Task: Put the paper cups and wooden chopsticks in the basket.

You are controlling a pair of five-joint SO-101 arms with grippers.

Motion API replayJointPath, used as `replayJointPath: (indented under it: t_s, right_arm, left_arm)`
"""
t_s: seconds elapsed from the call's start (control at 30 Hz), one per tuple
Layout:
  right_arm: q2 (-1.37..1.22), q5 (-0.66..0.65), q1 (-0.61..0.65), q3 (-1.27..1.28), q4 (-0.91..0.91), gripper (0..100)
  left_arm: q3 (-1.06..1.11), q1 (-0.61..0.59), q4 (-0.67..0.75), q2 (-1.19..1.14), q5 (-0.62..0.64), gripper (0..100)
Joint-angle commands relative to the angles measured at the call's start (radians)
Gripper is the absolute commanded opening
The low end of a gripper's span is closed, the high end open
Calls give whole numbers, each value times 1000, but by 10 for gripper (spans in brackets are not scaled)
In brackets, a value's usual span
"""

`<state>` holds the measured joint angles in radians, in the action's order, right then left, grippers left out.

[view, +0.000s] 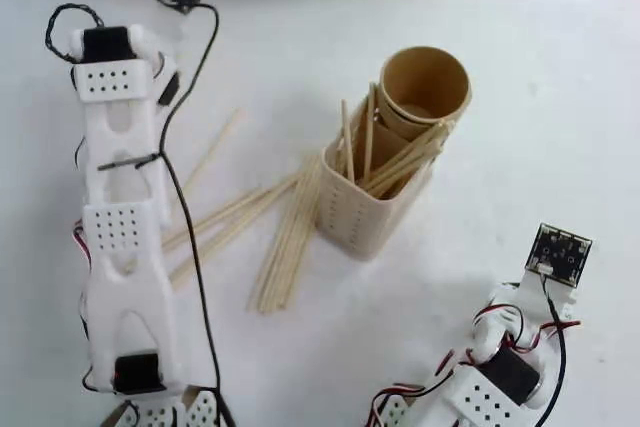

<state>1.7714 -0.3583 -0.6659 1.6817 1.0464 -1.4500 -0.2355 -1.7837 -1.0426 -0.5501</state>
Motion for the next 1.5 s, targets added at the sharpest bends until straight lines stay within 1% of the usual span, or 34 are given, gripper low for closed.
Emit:
replayJointPath:
  t_s: [0.0, 0.1, 0.23, 0.3, 0.37, 0.5, 0.63, 0.8, 0.93, 1.03, 1.13, 1.27, 1.4, 1.47]
  right_arm:
    - [-4, -5, -1, 11, 1, 18]
    - [-4, -5, -1, 11, -1, 18]
    - [-2, -3, -1, 11, -2, 18]
    - [-2, -3, -1, 11, -2, 18]
    - [-2, -3, -1, 11, -2, 18]
    - [-4, -3, -1, 11, -2, 18]
    - [-4, -6, -1, 11, 1, 18]
    - [-4, -6, -1, 11, 1, 18]
    - [-4, -6, -1, 11, 1, 18]
    - [-4, -6, -1, 11, 1, 18]
    - [-4, -6, -1, 11, 1, 18]
    - [-4, -6, -1, 11, 1, 18]
    - [-4, -8, -1, 11, 1, 18]
    - [-4, -8, -1, 11, 1, 18]
  left_arm:
    - [-41, 41, -9, 153, 114, 23]
    - [127, 67, -9, 282, 189, 23]
    - [511, 157, -3, 530, 201, 23]
    - [652, 225, 0, 673, 201, 23]
    - [740, 303, 3, 817, 212, 23]
    - [845, 472, 37, 1102, 281, 23]
    - [914, 615, 138, 1288, 336, 23]
    - [951, 736, 391, 1354, 411, 23]
    - [970, 819, 611, 1354, 408, 23]
    - [1020, 872, 736, 1360, 407, 23]
    - [1080, 900, 818, 1360, 407, 23]
    - [1171, 900, 933, 1360, 411, 24]
    - [1223, 898, 962, 1360, 408, 28]
    - [1226, 895, 962, 1357, 410, 52]
